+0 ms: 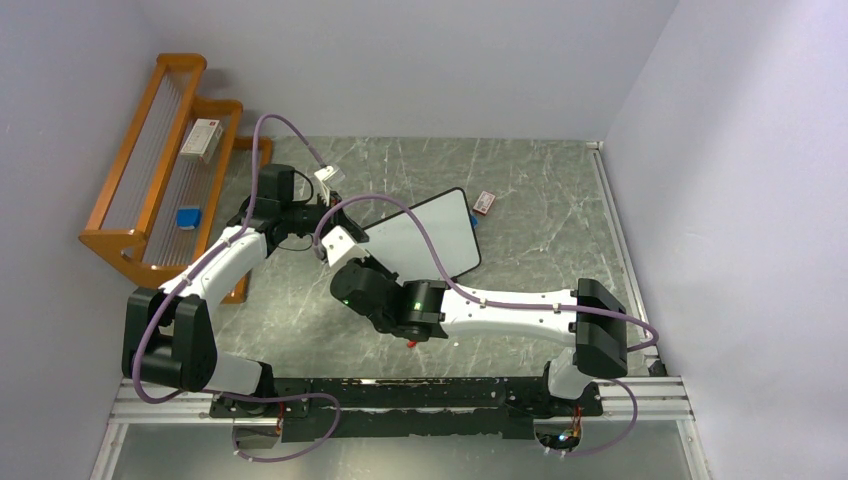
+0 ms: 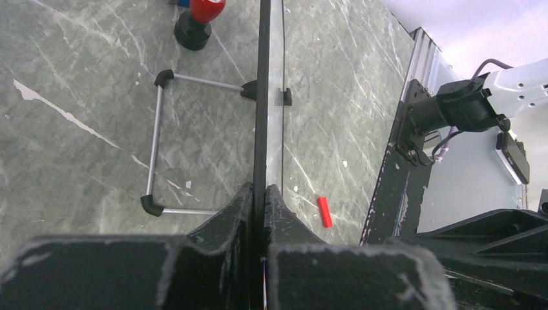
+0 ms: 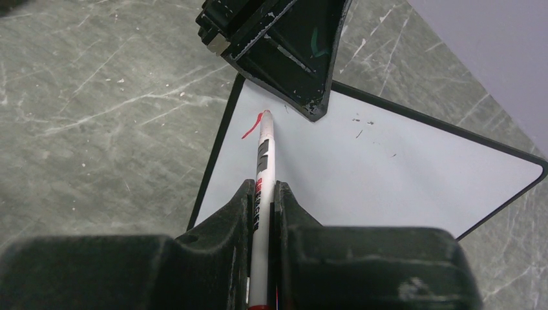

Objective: Write a sentence on the whiteboard

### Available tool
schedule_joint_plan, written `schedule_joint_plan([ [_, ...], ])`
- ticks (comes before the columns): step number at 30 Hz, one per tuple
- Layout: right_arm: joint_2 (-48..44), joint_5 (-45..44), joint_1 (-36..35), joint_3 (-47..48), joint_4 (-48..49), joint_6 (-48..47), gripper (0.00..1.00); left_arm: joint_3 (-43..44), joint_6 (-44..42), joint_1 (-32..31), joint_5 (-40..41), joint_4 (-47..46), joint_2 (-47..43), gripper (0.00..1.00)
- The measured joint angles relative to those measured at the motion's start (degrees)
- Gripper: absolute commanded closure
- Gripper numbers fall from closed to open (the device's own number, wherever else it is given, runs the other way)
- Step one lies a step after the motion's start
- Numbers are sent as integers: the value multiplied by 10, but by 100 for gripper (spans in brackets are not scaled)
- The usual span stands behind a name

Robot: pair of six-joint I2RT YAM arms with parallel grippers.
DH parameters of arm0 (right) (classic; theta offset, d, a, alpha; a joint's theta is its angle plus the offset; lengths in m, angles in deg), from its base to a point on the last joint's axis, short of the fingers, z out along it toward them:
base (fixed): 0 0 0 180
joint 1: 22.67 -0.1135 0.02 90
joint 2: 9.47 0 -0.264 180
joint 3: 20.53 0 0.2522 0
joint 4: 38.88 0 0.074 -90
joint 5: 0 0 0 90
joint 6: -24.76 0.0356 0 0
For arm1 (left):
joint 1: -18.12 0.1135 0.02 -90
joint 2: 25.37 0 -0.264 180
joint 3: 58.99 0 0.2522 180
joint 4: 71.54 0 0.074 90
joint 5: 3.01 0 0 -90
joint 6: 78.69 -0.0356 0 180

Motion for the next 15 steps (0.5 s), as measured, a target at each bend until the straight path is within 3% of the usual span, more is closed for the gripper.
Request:
schedule_joint_plan([
  [15, 3, 11, 7, 0, 0, 0, 100, 0, 0, 0, 0, 0, 0, 95],
])
